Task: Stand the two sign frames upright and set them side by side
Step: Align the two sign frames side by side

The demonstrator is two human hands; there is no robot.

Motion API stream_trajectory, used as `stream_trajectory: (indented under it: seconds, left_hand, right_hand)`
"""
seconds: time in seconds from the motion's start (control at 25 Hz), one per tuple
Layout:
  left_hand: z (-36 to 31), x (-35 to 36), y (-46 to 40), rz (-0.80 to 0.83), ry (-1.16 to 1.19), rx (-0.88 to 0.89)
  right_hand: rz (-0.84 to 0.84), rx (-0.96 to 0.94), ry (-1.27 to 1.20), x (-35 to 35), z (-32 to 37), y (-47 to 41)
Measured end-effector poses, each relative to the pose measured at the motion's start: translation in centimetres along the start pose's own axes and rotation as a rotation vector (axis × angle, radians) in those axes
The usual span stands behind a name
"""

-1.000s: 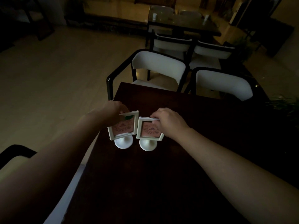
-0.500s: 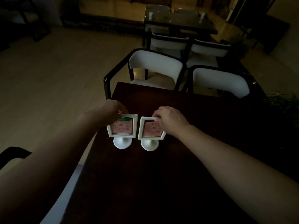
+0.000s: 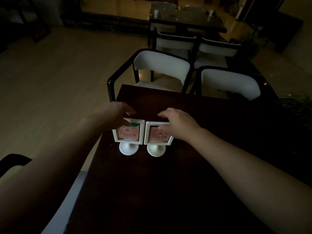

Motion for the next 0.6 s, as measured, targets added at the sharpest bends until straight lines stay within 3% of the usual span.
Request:
stream_trajectory:
  seconds: [0.6]
  left_hand:
    - [0.3,1.1,-1.3,-0.023,-0.086,-0.006]
  right_hand:
    - [0.002,0.006,0.059,-0.1,0.1,0.1]
Point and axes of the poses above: each hand's wrist, its own y-axis away from the middle knuckle, its own x-axis out of the palm, z = x × y, the point moved 6 cm from there along -y, towards the middle knuckle, and after that the axes turned 1 degree about -z, right-handed, at the moved point
